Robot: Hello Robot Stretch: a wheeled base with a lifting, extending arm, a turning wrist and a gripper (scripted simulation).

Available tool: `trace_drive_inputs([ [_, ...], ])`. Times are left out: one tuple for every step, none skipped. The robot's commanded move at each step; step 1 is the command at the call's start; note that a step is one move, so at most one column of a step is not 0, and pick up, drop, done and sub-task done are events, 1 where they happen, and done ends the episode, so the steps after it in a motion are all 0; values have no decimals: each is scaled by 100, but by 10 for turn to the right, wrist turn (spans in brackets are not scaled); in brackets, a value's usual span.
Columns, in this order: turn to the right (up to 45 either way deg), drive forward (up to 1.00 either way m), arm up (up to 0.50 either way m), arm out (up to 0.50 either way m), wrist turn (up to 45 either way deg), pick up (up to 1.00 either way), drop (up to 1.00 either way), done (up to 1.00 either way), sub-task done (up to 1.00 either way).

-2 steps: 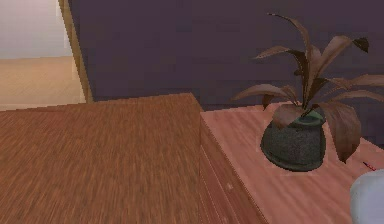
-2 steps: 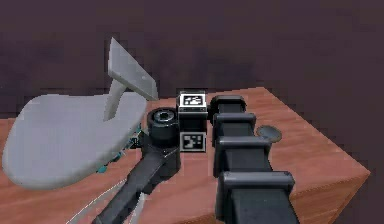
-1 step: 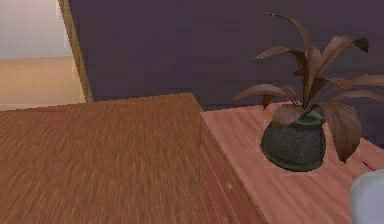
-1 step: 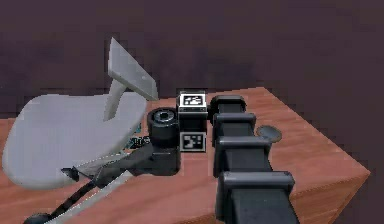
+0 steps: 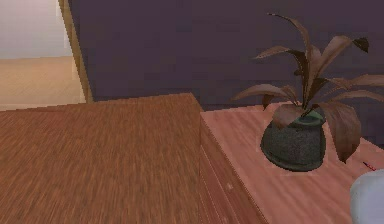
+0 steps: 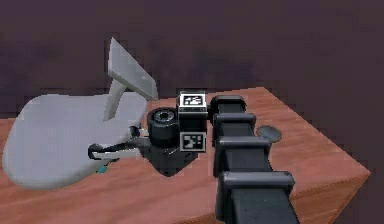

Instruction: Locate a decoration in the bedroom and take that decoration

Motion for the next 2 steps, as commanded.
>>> trace_drive_inputs([
  [0, 0, 0, 0, 60, 0, 0, 0, 0],
  [0, 0, 0, 0, 0, 100, 0, 0, 0],
])
